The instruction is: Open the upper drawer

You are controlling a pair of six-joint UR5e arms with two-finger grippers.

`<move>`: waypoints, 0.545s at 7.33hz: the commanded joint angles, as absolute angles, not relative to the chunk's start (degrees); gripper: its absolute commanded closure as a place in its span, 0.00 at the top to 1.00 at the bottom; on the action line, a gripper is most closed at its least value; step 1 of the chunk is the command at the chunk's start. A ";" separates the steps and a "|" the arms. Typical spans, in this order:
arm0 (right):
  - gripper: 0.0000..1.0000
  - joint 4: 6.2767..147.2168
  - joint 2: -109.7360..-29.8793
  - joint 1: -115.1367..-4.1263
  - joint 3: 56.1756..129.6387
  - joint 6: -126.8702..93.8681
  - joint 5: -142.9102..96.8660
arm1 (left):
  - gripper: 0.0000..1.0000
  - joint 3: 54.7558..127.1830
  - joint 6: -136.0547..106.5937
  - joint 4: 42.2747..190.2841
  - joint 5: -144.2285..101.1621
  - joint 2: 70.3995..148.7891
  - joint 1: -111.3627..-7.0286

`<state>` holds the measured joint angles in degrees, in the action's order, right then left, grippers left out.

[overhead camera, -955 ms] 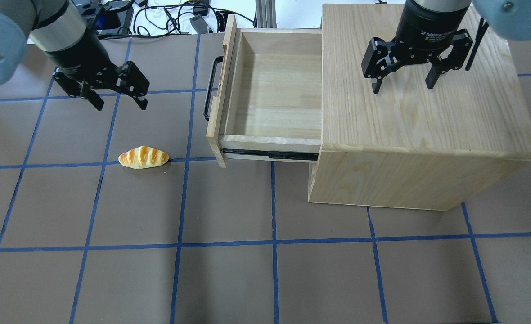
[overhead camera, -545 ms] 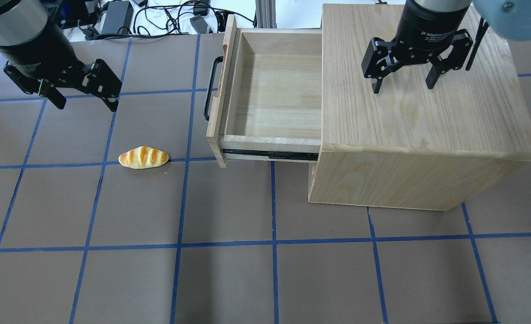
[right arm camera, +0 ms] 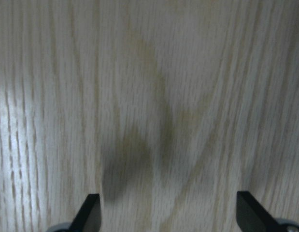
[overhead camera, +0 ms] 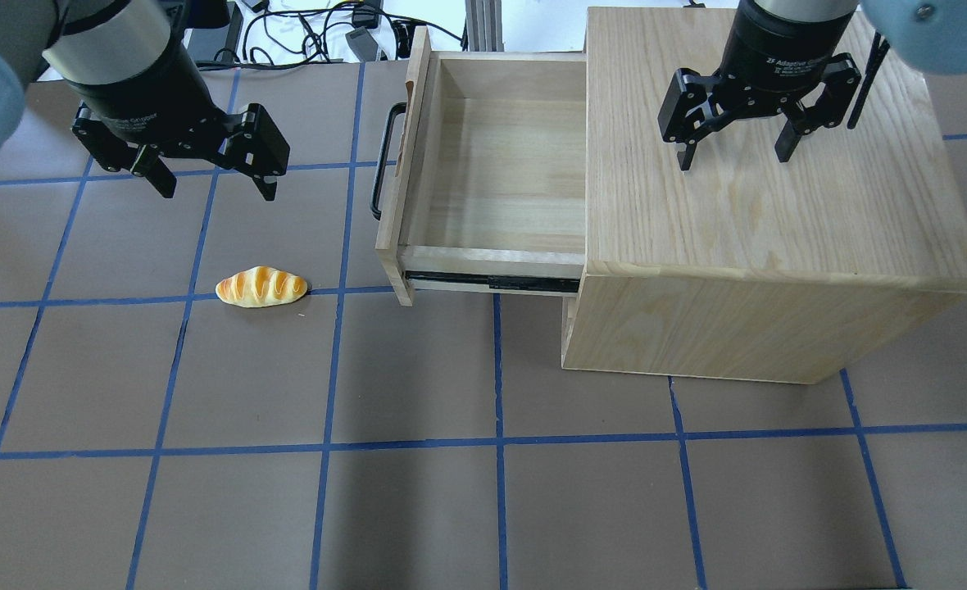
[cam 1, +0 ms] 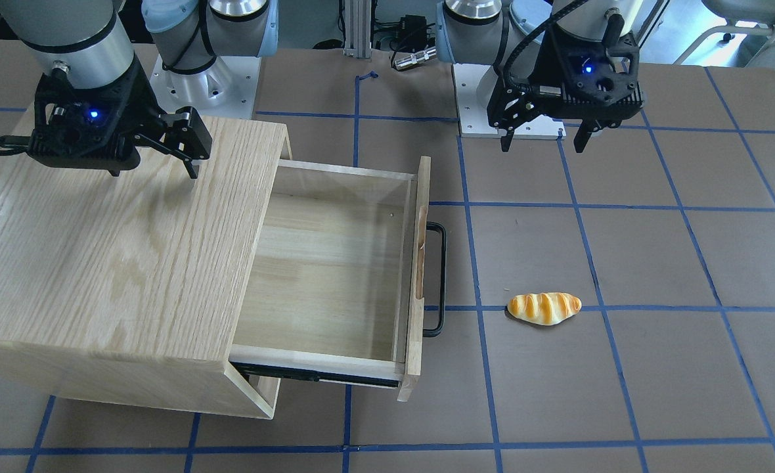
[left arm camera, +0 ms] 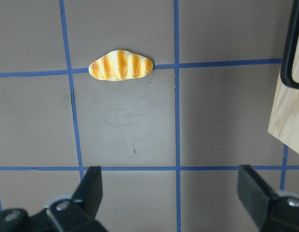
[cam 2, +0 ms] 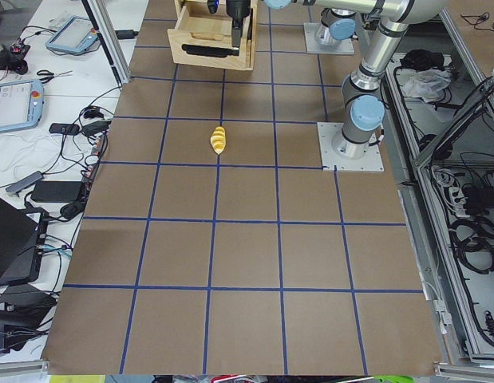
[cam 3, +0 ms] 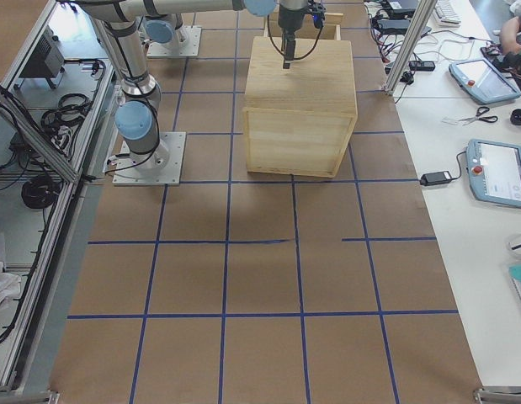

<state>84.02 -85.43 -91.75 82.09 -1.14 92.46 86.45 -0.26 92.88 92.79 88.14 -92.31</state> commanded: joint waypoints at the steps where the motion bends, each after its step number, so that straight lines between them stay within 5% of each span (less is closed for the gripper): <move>1: 1.00 84.02 -85.43 -91.67 82.09 -1.14 92.46 | 1.00 85.78 0.43 92.72 88.61 88.50 -89.58; 4: 1.00 84.02 -85.43 -91.67 82.09 -1.14 92.46 | 1.00 86.74 1.41 92.73 88.94 88.59 -89.03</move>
